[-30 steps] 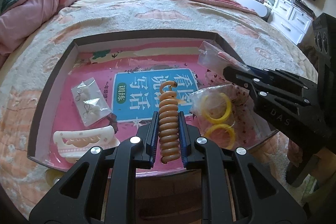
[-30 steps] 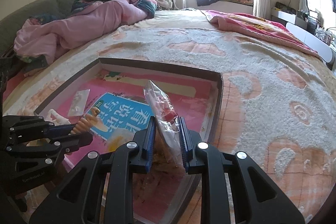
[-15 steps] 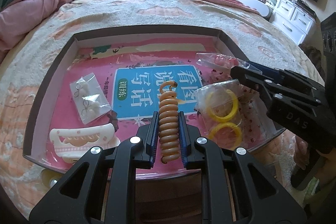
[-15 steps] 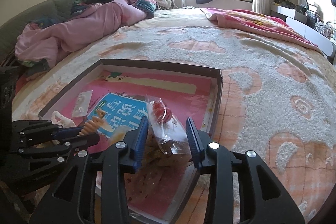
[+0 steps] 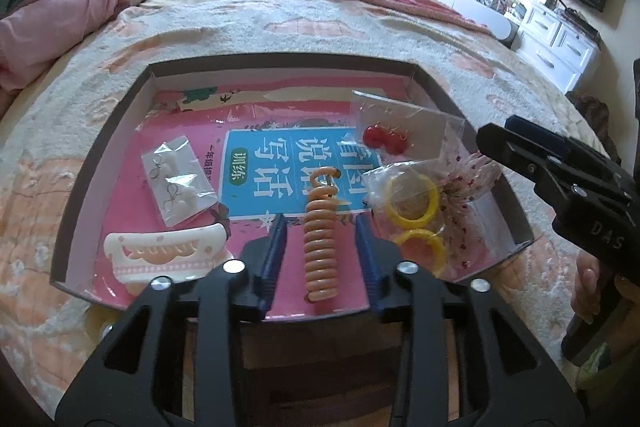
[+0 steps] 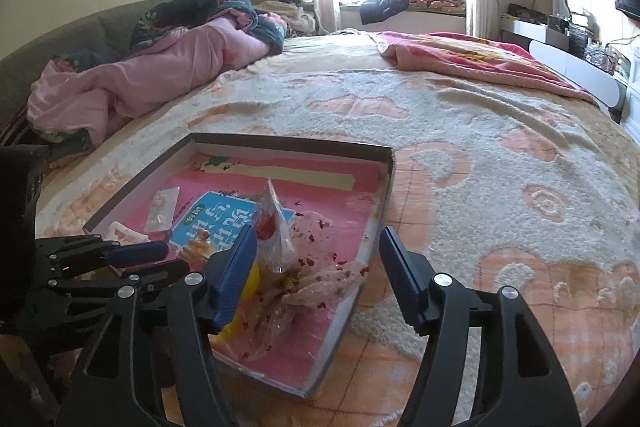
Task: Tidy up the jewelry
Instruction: 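Open both tools to drop the items and withdraw from the box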
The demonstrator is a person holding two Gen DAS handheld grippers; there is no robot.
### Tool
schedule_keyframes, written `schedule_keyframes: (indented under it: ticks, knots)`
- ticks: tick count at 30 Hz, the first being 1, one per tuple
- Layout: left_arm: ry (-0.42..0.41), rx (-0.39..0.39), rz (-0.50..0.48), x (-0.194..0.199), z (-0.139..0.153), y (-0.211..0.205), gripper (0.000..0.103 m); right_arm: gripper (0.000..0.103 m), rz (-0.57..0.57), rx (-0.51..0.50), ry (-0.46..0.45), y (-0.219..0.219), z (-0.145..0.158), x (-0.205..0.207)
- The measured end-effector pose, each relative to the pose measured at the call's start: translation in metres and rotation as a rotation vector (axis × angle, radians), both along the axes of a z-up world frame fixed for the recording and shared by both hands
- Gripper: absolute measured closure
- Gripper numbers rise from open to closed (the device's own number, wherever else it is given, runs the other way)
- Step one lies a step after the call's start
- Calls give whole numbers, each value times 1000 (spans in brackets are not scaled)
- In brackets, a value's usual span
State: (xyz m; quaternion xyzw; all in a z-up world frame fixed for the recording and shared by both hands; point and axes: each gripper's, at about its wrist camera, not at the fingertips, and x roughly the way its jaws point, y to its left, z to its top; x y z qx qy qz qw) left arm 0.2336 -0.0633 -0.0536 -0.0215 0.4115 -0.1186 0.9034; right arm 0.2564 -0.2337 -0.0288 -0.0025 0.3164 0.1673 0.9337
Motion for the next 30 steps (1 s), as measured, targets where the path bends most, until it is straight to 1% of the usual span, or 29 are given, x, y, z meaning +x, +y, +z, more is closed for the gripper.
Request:
schedule_keyframes:
  ticks: [2, 4, 7, 8, 9, 11, 12, 13, 14, 18, 19, 24, 30]
  knots:
    - [-16, -5, 7, -4, 4, 2, 66, 36, -12, 9, -4, -5, 2, -5]
    - [-42, -14, 22, -10, 9, 5, 61, 34, -24, 13, -10, -9, 5, -10]
    - [-75, -24, 44, -19, 18, 10, 50, 27, -34, 26, -14, -14, 8, -17]
    - [-83, -29, 50, -22, 20, 12, 49, 24, -38, 30, -16, -15, 8, -19]
    - [-91, -37, 58, -26, 22, 14, 47, 23, -43, 31, -20, -16, 10, -22]
    - [-102, -44, 66, -32, 25, 15, 39, 23, -46, 27, -26, -16, 11, -26]
    - [-109, -46, 68, -35, 27, 16, 37, 22, -47, 20, -33, -16, 12, -29]
    - [-114, -47, 70, -38, 28, 16, 34, 21, -48, 17, -38, -16, 14, -31]
    - [-119, -48, 73, -41, 28, 17, 28, 20, -49, 16, -43, -15, 15, -33]
    - [-144, -42, 88, -53, 33, 20, 20, 18, -42, 19, -63, -14, 19, -44]
    - [-148, -40, 93, -56, 33, 22, 15, 17, -40, 14, -70, -13, 21, -47]
    - [-168, -47, 106, -70, 37, 30, 12, 16, -35, 1, -102, -10, 27, -61]
    - [-177, -49, 117, -83, 38, 37, 12, 15, -23, 9, -111, -10, 31, -78]
